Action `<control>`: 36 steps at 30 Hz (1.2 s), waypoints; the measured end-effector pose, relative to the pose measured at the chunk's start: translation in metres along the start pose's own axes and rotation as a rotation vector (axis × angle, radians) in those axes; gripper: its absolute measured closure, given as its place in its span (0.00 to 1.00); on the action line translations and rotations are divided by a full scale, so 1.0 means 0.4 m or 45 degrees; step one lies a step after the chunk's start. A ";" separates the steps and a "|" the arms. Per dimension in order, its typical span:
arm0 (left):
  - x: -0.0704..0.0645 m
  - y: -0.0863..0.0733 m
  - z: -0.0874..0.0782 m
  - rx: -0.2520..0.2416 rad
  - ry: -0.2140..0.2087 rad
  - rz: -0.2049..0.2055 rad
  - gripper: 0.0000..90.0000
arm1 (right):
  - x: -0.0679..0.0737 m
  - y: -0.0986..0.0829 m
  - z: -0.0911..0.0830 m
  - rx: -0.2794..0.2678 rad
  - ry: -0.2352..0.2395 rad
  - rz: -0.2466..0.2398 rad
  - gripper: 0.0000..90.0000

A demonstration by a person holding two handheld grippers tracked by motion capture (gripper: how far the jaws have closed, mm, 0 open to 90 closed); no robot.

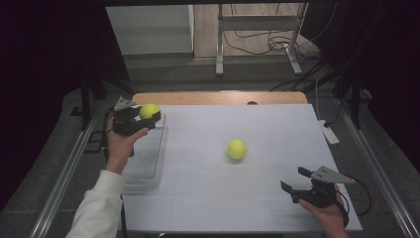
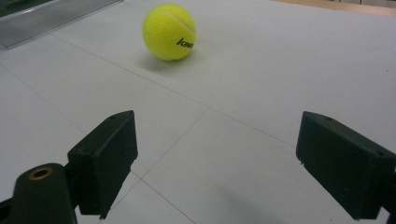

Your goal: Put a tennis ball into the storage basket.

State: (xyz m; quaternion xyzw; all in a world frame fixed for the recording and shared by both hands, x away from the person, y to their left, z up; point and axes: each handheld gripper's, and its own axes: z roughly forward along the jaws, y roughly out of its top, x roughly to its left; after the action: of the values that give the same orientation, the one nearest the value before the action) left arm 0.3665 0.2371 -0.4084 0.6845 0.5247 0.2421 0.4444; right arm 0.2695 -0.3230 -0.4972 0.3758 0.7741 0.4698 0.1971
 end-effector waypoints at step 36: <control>0.070 0.017 0.023 0.056 0.093 -0.056 0.30 | 0.000 -0.002 0.003 0.009 0.000 0.003 0.15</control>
State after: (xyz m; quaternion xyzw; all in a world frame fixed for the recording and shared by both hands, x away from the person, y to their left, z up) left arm 0.3867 0.2597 -0.4107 0.6732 0.5608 0.2455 0.4149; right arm 0.2700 -0.3226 -0.4985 0.3773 0.7753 0.4674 0.1952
